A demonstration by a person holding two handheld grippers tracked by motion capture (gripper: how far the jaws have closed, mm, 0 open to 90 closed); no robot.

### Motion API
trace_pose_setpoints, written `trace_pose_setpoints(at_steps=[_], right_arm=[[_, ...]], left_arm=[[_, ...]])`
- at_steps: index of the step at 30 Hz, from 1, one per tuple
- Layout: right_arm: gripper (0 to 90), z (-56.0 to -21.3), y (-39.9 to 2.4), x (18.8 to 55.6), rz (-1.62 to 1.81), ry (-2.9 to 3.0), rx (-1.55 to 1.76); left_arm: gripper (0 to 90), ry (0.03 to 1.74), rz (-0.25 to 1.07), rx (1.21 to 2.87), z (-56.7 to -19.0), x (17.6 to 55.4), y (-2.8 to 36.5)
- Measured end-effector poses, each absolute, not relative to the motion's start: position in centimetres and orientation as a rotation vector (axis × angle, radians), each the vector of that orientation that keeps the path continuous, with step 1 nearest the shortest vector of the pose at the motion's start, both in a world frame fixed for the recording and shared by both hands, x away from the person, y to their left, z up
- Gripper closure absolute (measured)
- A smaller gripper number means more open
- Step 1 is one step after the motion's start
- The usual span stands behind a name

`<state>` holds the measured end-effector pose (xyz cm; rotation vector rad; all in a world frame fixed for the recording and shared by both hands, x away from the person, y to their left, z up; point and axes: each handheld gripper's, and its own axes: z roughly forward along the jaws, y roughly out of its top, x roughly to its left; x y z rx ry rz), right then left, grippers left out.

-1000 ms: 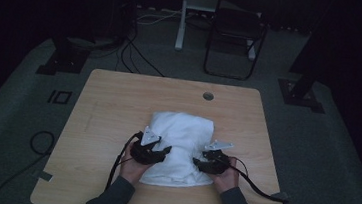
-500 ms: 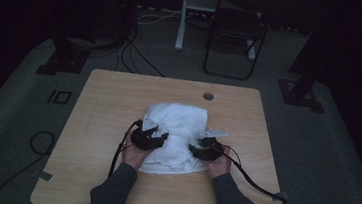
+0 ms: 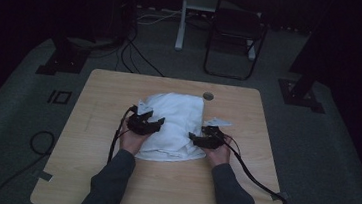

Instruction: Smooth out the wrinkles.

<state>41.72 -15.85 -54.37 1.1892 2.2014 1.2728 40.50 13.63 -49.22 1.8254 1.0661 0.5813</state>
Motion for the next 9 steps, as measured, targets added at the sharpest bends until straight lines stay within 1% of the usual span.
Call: trace_pose_setpoints(at_steps=[1,2,3,9], right_arm=[[28.4,-53.8,-16.6,40.6,1.303,2.171,1.17],[28.4,-53.8,-16.6,40.6,1.303,2.171,1.17],[28.0,-53.4,-17.5,39.5,1.302,2.161,1.156],[27.3,-53.3,-19.0,38.2,1.284,2.152,1.166]], left_arm=[[40.9,1.043,0.597,1.802,-48.3,39.4,14.5],[40.7,1.043,0.597,1.802,-48.3,39.4,14.5],[40.4,1.036,0.606,1.795,-47.8,38.7,15.1],[40.3,1.039,0.601,1.786,-47.4,37.9,16.0]])
